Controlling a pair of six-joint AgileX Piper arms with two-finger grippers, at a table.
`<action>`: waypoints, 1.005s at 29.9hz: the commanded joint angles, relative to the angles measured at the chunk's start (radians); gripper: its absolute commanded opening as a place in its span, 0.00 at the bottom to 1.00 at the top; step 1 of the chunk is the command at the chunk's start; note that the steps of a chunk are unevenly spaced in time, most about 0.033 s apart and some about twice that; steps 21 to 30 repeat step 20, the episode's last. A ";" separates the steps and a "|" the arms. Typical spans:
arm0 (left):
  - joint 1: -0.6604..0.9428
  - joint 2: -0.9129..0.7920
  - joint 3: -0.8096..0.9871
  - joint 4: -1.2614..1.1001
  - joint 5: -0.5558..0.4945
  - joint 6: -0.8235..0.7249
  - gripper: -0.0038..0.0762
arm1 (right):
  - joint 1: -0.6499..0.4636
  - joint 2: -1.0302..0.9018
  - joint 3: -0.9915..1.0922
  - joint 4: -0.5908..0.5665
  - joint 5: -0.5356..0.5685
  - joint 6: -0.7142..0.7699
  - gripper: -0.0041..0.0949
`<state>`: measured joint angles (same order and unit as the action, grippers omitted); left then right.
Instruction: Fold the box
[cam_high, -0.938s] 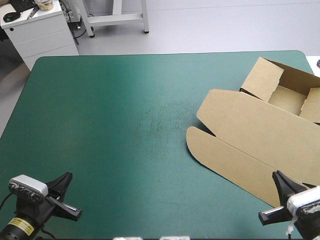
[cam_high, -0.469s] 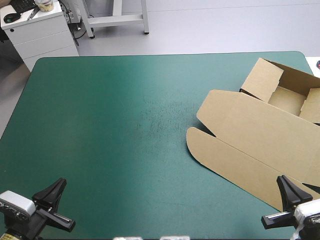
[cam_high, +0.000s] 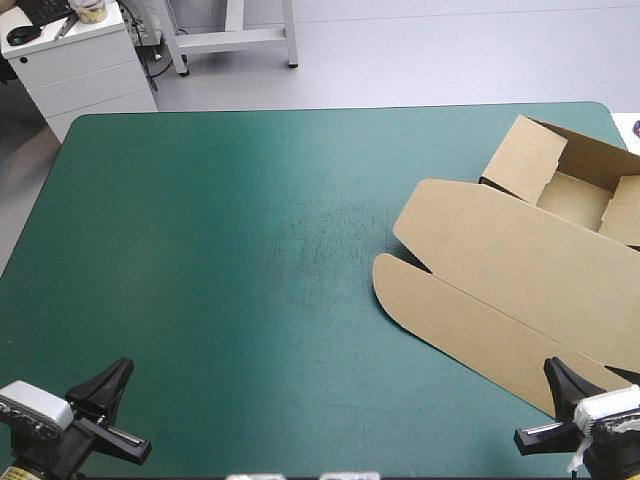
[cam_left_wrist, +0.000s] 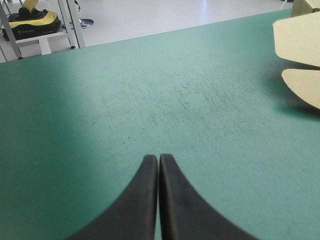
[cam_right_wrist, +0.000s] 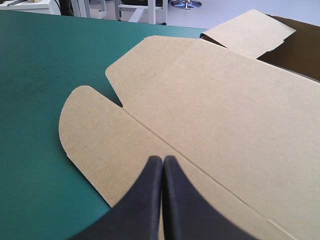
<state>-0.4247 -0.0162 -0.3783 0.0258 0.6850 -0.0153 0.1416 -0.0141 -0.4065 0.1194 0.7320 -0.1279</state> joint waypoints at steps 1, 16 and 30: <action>-0.005 -0.014 -0.024 -0.008 -0.068 0.001 0.04 | 0.001 -0.020 -0.022 -0.002 -0.077 0.001 0.02; -0.005 -0.014 -0.024 -0.026 -0.070 -0.003 0.04 | 0.001 -0.020 -0.022 -0.002 -0.077 0.001 0.02; -0.005 -0.014 -0.024 -0.026 -0.070 -0.003 0.04 | 0.001 -0.020 -0.022 -0.002 -0.077 0.001 0.02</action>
